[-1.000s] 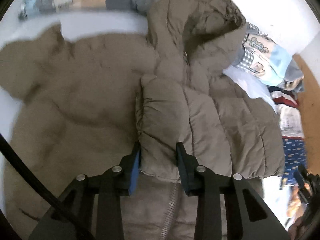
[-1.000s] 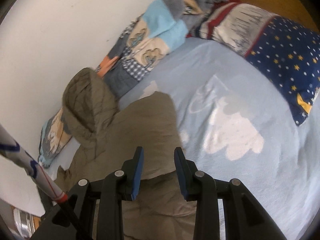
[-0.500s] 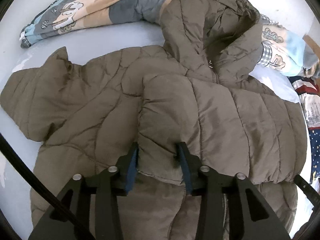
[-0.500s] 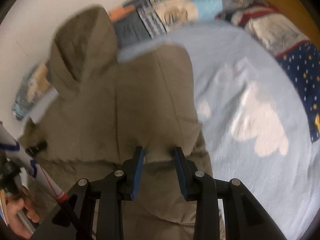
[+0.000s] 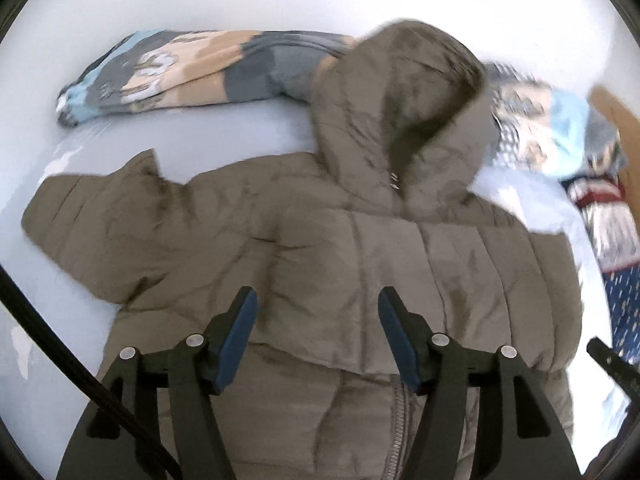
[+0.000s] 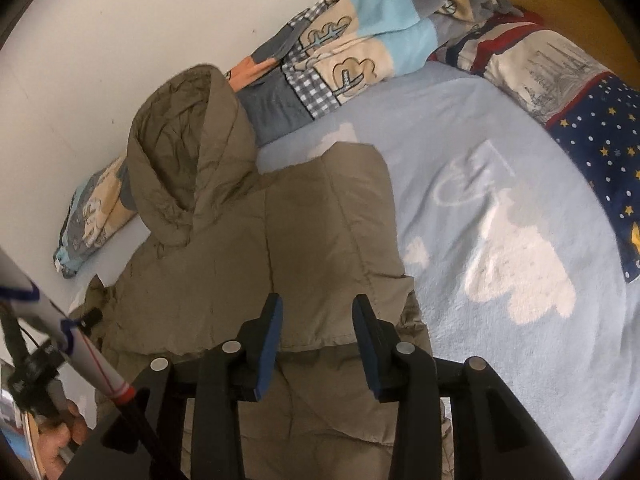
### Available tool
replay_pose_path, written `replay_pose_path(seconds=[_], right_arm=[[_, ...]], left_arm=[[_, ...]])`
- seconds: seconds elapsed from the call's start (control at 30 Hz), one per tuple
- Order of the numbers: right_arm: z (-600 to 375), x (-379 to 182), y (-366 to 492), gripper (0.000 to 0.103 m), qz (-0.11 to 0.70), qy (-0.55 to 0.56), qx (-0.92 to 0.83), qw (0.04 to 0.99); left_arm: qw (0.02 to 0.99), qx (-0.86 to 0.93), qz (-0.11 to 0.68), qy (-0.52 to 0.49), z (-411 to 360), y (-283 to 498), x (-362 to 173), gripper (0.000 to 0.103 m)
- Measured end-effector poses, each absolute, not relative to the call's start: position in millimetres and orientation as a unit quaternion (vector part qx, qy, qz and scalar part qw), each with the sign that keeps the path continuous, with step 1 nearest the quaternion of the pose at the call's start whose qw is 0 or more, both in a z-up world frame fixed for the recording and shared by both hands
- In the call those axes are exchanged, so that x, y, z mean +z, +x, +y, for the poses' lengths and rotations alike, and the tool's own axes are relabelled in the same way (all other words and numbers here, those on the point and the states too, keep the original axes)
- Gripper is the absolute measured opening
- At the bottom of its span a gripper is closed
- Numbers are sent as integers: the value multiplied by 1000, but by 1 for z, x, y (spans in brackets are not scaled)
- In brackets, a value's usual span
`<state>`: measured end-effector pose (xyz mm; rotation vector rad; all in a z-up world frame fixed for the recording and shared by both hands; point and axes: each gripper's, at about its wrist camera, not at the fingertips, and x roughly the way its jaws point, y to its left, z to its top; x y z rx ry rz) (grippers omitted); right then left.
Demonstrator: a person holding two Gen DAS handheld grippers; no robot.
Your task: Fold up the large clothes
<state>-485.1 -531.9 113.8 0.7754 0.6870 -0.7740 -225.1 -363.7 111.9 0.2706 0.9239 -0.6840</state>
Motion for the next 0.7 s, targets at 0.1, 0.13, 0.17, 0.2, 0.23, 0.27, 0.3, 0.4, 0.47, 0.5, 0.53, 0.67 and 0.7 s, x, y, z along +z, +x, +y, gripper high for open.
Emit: replay_pose_path(seconds=[0.1, 0.13, 0.17, 0.2, 0.23, 0.27, 0.3, 0.4, 0.47, 0.5, 0.53, 0.67, 0.7], right_arm=[[-532, 101, -477, 40, 342, 355, -357, 794], [-533, 97, -475, 40, 347, 355, -356, 792], [-533, 93, -473, 40, 350, 354, -356, 791], [-534, 89, -471, 40, 357, 352, -356, 789], [-534, 85, -469, 40, 363, 351, -355, 787], [-535, 81, -466, 41, 371, 347, -356, 784], [-536, 80, -465, 42, 374, 346, -357, 783], [-540, 71, -463, 50, 385, 349, -355, 777], [-542, 67, -462, 55, 391, 349, -356, 774], [-543, 64, -462, 56, 394, 351, -355, 771], [-543, 62, -461, 56, 396, 353, -355, 770], [-544, 56, -457, 56, 405, 353, -357, 764], [-544, 56, -456, 57, 407, 353, -358, 763]], left_arm=[[823, -328, 438, 155, -377, -235, 97, 62], [818, -329, 444, 158, -380, -234, 91, 62], [813, -329, 452, 160, -381, -234, 85, 62], [810, -326, 458, 163, -382, -233, 79, 62], [809, -321, 463, 169, -384, -232, 73, 62], [807, -318, 466, 173, -384, -231, 68, 63], [805, -317, 469, 176, -385, -229, 64, 64], [806, -313, 466, 186, -387, -228, 58, 70], [806, -307, 465, 198, -389, -227, 55, 74], [806, -305, 465, 202, -390, -227, 53, 75], [806, -304, 465, 204, -390, -226, 51, 75], [804, -294, 474, 205, -391, -225, 50, 78], [803, -294, 476, 205, -391, -226, 51, 78]])
